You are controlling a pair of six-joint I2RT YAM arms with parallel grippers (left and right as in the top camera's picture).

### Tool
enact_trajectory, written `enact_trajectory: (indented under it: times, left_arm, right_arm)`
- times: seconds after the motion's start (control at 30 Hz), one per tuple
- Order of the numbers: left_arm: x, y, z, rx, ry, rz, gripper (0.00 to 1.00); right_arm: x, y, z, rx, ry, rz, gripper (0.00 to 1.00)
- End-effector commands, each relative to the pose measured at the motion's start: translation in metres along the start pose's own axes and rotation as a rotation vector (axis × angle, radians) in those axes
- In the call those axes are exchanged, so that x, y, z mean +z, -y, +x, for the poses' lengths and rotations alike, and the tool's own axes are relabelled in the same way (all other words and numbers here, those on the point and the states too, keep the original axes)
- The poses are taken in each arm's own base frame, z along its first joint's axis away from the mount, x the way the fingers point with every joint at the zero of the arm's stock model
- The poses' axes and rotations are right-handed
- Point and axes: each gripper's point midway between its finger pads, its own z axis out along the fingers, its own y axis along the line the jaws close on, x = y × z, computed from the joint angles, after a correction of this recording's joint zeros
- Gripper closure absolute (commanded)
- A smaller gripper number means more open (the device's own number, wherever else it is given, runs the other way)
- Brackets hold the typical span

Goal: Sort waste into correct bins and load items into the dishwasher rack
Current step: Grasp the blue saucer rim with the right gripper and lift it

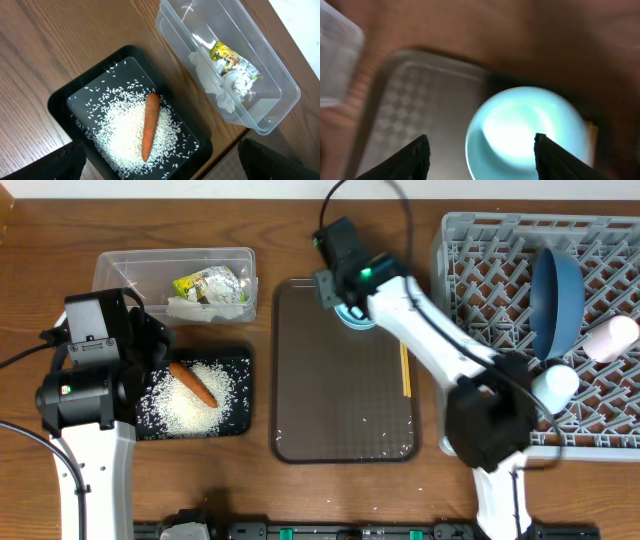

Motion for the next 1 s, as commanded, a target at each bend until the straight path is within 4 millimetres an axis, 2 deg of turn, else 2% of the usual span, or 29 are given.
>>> enact_trajectory:
  times: [0.0, 0.13, 0.23, 0.3, 0.43, 0.5, 0.6, 0.63, 0.7, 0.8, 0.9, 0.97]
  left_arm:
    - [0.000, -0.002, -0.001, -0.006, 0.002, -0.005, 0.01]
    - [0.000, -0.002, -0.001, -0.006, 0.002, -0.005, 0.01]
    - [0.000, -0.002, -0.001, -0.006, 0.002, -0.005, 0.01]
    - [0.000, -0.002, -0.001, -0.006, 0.002, -0.005, 0.01]
    - [0.000, -0.002, -0.001, -0.006, 0.003, -0.005, 0.01]
    - [0.000, -0.002, -0.001, -0.006, 0.003, -0.005, 0.01]
    - [0.000, -0.002, -0.001, -0.006, 0.002, -0.005, 0.01]
    - [0.000, -0.002, -0.001, -0.006, 0.002, -0.005, 0.01]
    - [0.000, -0.002, -0.001, -0.006, 0.002, -0.005, 0.01]
    - [0.000, -0.002, -0.001, -0.006, 0.003, -0.005, 0.01]
    - [0.000, -0.002, -0.001, -0.006, 0.003, -0.005, 0.01]
    - [0.000, -0.002, -0.002, -0.006, 0.003, -0.005, 0.01]
  right_arm:
    - [0.027, -0.022, 0.024, -0.058, -0.050, -0.003, 0.36]
    - [0.052, -0.029, 0.043, -0.083, -0.092, 0.014, 0.37]
    - [0.061, -0.031, 0.052, -0.093, -0.113, 0.018, 0.37]
    - [0.065, -0.032, 0.056, -0.095, -0.123, 0.020, 0.41]
    - [0.068, -0.030, 0.062, -0.090, -0.142, 0.027, 0.67]
    - [0.068, -0.030, 0.064, -0.090, -0.149, 0.029, 0.72]
    - [0.063, -0.029, 0.061, -0.089, -0.146, 0.028, 0.99]
    - [0.060, -0.030, 0.059, -0.088, -0.143, 0.027, 0.99]
    - [0.051, -0.029, 0.052, -0.084, -0.129, 0.024, 0.99]
    - [0.024, -0.023, 0.032, -0.066, -0.083, 0.016, 0.99]
    - [-0.022, -0.010, -0.001, -0.026, 0.006, 0.003, 0.99]
    - [-0.067, 0.006, -0.028, 0.014, 0.096, -0.009, 0.99]
